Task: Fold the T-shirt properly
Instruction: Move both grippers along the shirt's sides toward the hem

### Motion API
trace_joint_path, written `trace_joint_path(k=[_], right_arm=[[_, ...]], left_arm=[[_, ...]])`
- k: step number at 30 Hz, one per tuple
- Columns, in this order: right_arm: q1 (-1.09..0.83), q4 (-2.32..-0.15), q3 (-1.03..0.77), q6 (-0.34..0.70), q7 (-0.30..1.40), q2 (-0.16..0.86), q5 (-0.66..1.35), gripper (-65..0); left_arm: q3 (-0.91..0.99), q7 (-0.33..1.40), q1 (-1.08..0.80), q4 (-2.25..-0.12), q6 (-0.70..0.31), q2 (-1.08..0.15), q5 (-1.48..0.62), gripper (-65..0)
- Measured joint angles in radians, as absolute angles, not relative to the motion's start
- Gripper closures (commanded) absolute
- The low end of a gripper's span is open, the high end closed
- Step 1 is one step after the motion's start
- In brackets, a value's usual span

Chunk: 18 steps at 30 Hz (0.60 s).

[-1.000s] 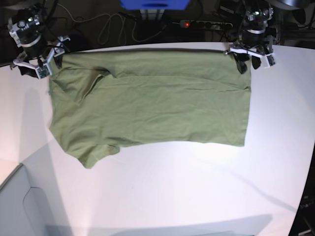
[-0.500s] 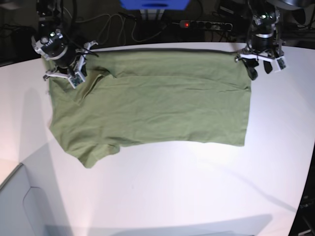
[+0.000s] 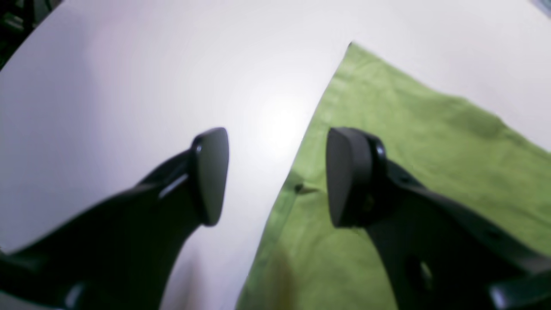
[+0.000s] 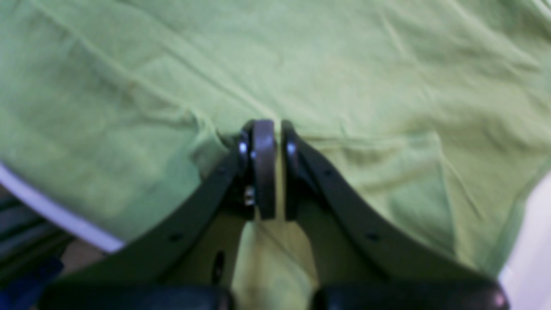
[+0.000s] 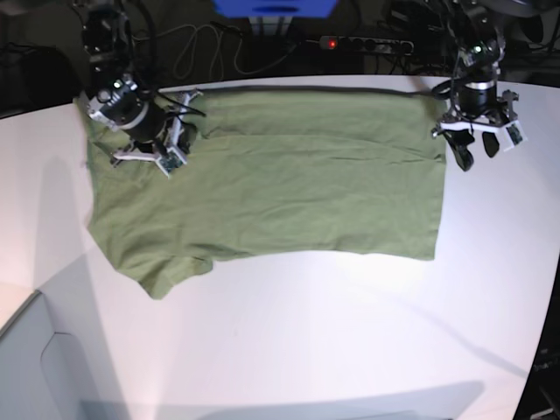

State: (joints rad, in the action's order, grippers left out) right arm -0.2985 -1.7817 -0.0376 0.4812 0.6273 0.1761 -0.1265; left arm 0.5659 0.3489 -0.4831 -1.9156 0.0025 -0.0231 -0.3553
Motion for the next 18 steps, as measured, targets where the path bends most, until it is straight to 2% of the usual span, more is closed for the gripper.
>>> trace_joint_path(k=[4, 13, 18], right_arm=[[-0.246, -1.733, -0.044, 0.482, 0.635, 0.178, -0.135, 0.0], [-0.117, -1.764, -0.091, 0.481, 0.645, 0.236, -0.128, -0.8], [-0.013, -1.742, -0.134, 0.482, 0.724, 0.239, -0.135, -15.3]], left_arm=[[0.565, 0.351, -0.445, -1.905, 0.003, -0.024, -0.353, -34.9], [0.561, 0.357, -0.247, -1.739, 0.001, -0.053, -0.345, -34.9], [0.481, 0.357, -0.094, -1.569, 0.0, -0.103, -0.346, -34.9]])
